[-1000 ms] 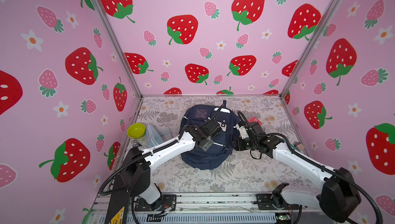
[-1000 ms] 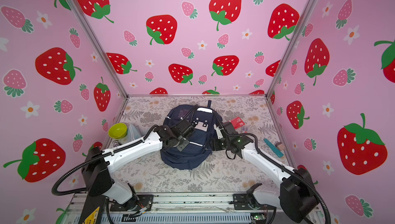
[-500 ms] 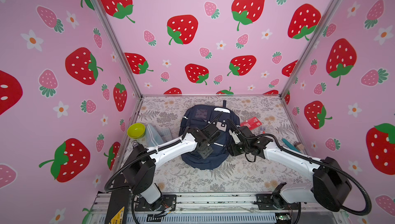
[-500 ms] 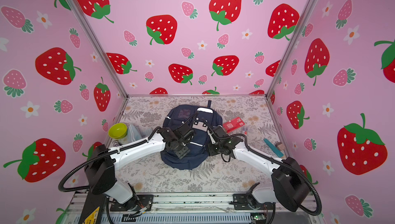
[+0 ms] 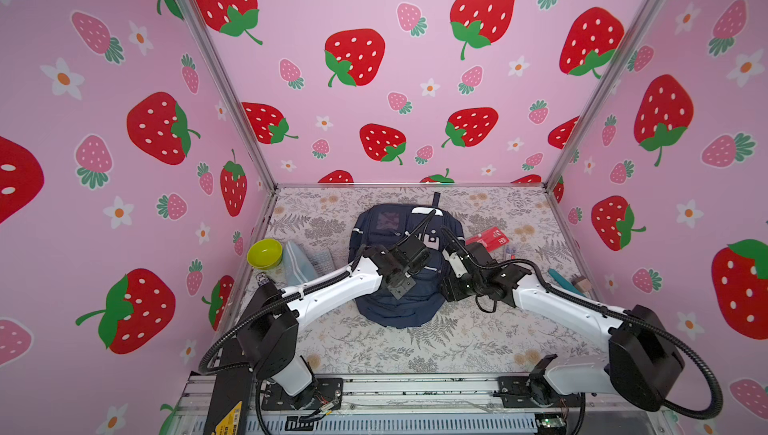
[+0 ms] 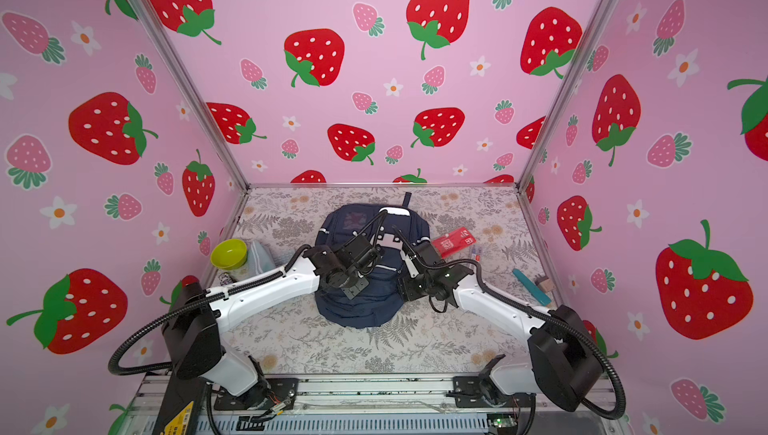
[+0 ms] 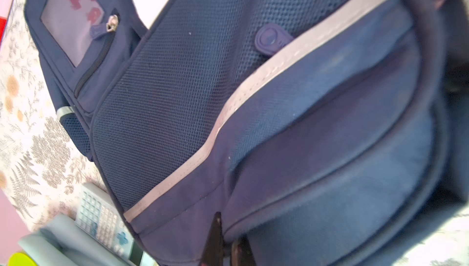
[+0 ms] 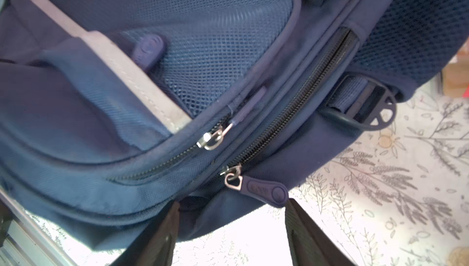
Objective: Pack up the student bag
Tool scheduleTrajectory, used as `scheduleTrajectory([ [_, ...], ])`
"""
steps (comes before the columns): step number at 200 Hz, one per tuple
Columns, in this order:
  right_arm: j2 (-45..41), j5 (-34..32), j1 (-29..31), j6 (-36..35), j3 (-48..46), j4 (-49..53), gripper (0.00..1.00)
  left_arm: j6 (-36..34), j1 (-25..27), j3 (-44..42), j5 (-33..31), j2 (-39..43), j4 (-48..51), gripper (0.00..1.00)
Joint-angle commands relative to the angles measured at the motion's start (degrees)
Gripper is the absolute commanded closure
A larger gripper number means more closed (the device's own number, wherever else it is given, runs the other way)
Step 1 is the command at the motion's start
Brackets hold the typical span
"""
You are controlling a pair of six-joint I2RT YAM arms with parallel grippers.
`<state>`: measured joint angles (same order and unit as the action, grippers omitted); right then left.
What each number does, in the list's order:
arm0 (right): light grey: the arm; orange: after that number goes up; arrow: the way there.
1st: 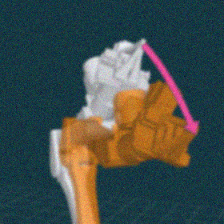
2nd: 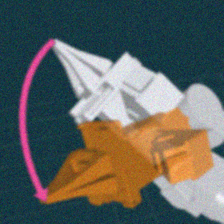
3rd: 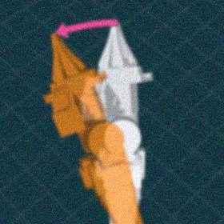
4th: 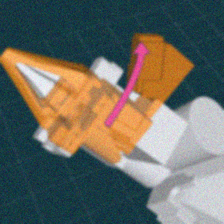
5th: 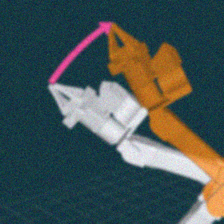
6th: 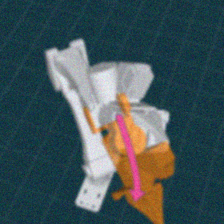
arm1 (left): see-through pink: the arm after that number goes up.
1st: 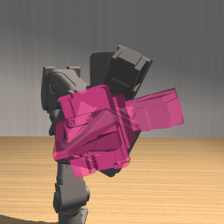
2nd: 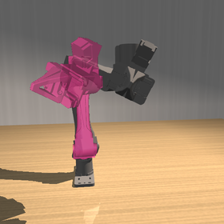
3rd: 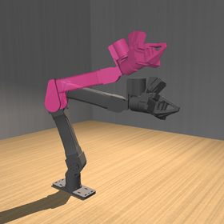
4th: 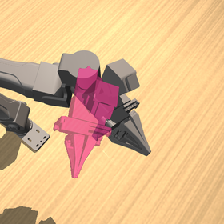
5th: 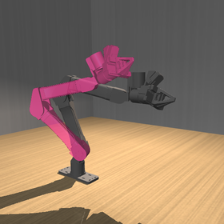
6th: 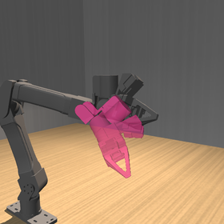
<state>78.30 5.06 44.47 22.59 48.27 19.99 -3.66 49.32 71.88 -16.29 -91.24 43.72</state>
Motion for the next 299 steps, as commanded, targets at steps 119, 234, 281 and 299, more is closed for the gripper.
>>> scheduleTrajectory([
  [119, 5.0, -4.5, -2.6, -10.6, 4.2, -5.8, 0.4, -2.7, -0.4, -1.4, 9.3, 5.5, -3.4, 1.0],
  [234, 8.5, 5.3, -4.1, -10.9, 2.9, -11.6, 0.54, -3.7, -1.0, -3.4, 11.7, 7.7, -4.4, 1.0],
  [281, -0.2, 9.9, -7.6, -6.0, -0.9, -16.1, 0.43, -2.1, -1.5, -4.2, 14.6, 7.8, -4.9, 1.0],
  [299, 2.1, 13.3, -9.4, -5.3, -0.1, -17.0, 0.46, -1.2, -1.5, -4.2, 15.7, 7.6, -5.0, 1.0],
])
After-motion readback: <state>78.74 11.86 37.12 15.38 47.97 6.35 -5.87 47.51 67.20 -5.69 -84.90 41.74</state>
